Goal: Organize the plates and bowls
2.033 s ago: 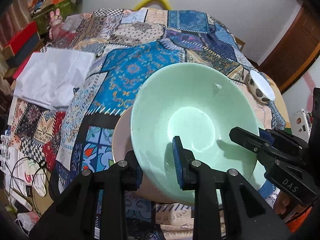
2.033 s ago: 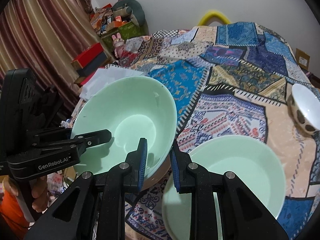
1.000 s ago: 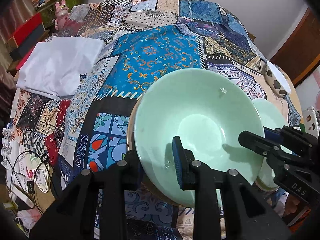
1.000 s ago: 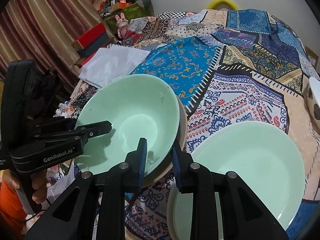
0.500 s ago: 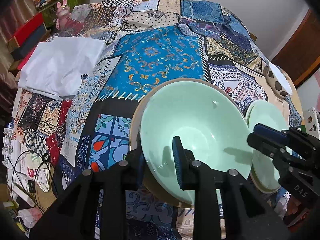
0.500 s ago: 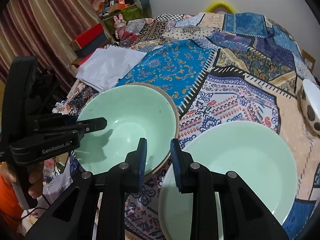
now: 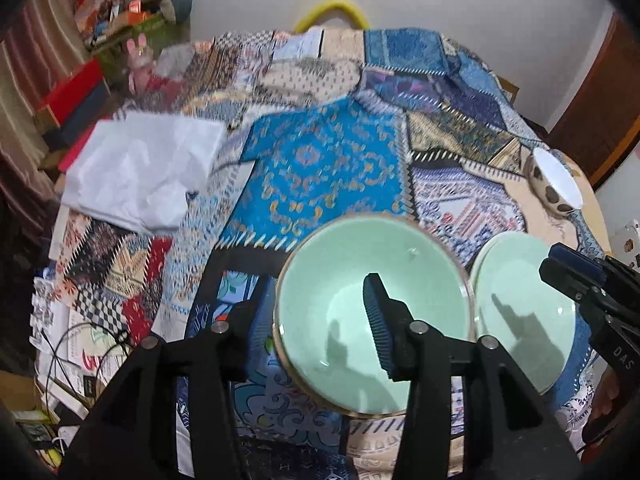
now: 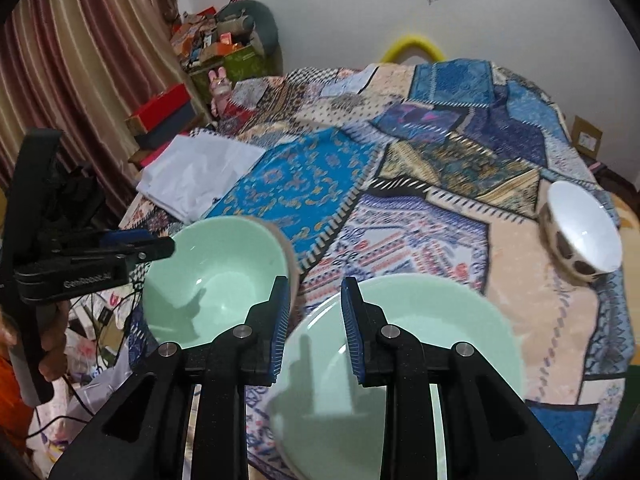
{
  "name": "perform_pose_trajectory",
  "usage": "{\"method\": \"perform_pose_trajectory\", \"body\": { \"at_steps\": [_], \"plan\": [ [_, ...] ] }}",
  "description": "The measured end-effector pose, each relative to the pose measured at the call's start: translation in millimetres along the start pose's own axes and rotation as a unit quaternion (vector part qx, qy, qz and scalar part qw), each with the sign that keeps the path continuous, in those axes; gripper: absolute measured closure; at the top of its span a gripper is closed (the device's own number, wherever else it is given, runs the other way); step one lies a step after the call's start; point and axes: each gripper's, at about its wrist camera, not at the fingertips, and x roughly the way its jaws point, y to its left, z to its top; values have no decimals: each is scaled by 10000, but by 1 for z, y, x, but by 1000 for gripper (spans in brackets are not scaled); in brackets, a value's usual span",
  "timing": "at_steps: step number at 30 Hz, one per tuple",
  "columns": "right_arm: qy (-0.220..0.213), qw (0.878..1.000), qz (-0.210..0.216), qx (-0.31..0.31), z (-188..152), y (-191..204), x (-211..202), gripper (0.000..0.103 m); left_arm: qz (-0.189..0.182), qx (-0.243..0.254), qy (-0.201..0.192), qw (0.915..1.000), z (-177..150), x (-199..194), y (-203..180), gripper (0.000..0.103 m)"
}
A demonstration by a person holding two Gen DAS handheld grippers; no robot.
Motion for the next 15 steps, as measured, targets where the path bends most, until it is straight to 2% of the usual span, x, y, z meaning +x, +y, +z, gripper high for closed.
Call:
{"method": "perform_pose_trajectory", "body": {
  "at_steps": [2,4,6,9,12,14,15],
  "plan": [
    [-74,10000,-54,20,1,-6,-7,74,-40,77,-124,9999,3,-9,-11,56],
    [-164,9998,-127,56,1,-12,-15,65,-115,165,-265,9994,7,-18,-23,50],
    [-282,9993,-234,106,2,-21,-25,64,-150,258,-431,9986,10,-26,-36,46],
    [-379,9986,-313,190,2,-33,-36,62,-209,435,-630,9968,16,-36,-59,44],
    [-522,9971,-484,274,2,-51,-50,51,-383,537,-721,9952,22,-41,-79,43],
    [-619,9957,-614,296,2,-61,-58,49,-494,598,-795,9938,29,-43,-96,36],
    [-655,9951,-673,321,2,-68,-63,49,-523,608,-838,9932,30,-44,-101,28]
  ]
}}
